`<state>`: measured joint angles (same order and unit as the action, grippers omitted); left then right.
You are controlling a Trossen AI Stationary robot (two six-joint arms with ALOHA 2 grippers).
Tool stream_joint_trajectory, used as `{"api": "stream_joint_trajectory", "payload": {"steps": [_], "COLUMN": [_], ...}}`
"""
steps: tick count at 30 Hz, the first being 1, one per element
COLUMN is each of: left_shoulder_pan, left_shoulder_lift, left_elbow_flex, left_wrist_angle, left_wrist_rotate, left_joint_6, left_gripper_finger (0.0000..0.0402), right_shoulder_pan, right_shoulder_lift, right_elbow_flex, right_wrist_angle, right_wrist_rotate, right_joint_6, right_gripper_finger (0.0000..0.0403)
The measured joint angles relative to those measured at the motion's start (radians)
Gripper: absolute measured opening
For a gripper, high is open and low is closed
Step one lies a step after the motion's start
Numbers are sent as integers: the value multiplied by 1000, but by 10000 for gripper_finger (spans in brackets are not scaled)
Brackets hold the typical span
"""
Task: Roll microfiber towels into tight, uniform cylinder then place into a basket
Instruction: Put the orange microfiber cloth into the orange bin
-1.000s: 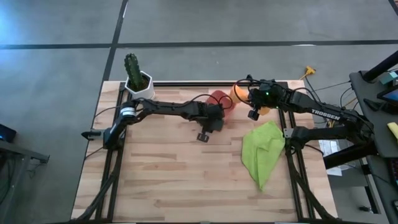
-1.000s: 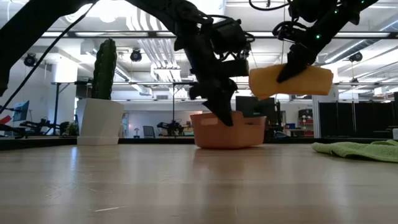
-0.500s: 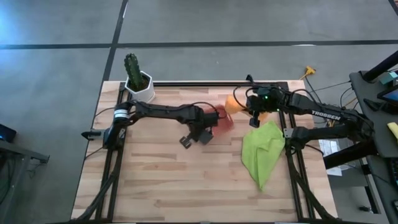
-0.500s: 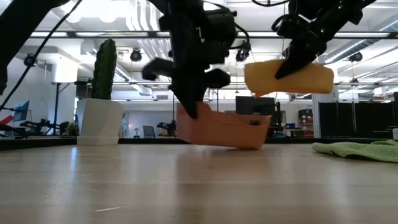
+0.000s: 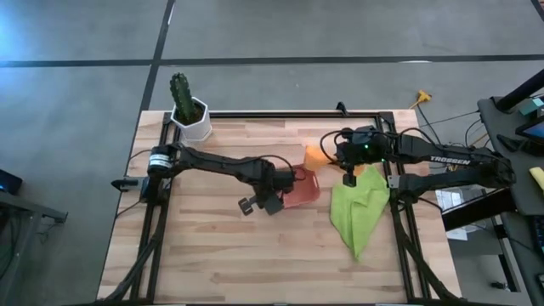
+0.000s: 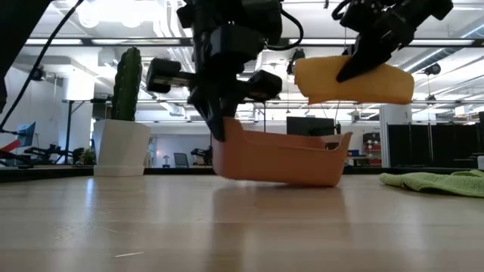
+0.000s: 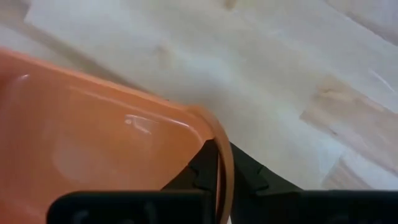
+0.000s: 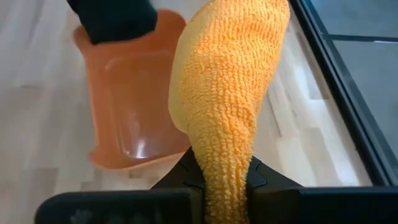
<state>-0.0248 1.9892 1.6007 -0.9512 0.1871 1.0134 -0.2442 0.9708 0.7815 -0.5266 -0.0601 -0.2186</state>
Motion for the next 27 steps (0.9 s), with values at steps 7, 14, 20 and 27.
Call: {"api": "stream_joint_trajectory", "payload": {"steps": [7,14,20,27], "left_shoulder_pan": [-36,-47,-49,-40], "left_shoulder_lift": [-4,-53,-167,-384], "left_elbow_flex": [-38,-38,-38,-102], "left_wrist_angle": [112,107,70,26], "left_wrist_rotate": [-9,-11,-122,-175], "left_joint_6": [-92,-100,-156,-443], "left_gripper_finger": [12,104,171,172], "right_shoulder_pan": [43,74,155,329], "right_shoulder_lift": [-8,-7,-5,84], "right_elbow_flex": [0,0,0,2], "right_wrist_angle": [1,32,78,321], "right_wrist_rotate": [8,60,220,326], "right_joint_6": [43,53,-25,-220], "right_gripper_finger": [23,23,23,23]}}
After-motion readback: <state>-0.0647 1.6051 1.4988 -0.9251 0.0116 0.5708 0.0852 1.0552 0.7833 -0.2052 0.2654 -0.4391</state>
